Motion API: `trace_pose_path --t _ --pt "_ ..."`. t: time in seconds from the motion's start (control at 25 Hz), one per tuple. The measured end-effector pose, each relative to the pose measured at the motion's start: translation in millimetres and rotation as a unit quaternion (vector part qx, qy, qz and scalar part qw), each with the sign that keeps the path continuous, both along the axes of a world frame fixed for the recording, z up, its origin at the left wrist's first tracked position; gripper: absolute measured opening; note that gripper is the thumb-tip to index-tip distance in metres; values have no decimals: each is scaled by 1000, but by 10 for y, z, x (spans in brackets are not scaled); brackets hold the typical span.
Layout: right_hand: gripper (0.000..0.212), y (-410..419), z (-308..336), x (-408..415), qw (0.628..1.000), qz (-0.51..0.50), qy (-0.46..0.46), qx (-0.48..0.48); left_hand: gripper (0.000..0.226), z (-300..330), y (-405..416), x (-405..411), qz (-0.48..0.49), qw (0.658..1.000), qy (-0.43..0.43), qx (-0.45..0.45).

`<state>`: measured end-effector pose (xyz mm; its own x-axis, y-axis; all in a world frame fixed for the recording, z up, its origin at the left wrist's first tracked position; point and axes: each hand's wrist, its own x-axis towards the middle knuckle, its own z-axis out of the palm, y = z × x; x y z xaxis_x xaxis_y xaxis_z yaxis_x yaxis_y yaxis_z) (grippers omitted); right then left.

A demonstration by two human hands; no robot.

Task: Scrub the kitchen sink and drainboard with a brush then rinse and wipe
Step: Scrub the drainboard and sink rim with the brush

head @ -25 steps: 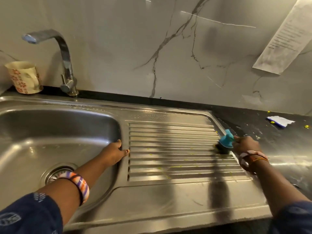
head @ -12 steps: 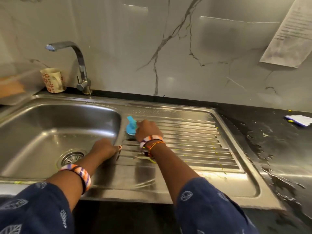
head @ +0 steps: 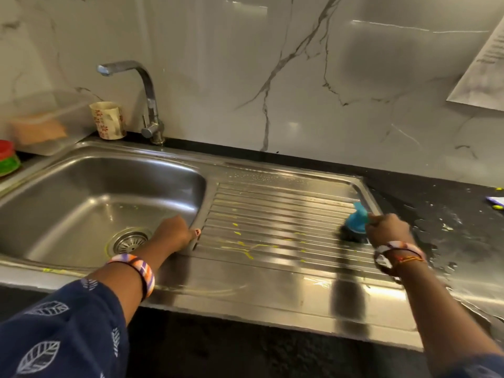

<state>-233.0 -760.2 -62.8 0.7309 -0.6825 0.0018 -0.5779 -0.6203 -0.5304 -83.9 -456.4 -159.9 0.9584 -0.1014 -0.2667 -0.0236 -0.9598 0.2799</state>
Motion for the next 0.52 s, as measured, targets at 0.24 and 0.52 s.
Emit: trace_pose_path --t 0.24,0.52 --pt "31 1485 -457 946 977 209 -32 32 53 146 2 33 -47 997 43 48" --pt "32 1081 -209 1203 985 154 59 -41 42 185 46 363 -118 976 182 15"
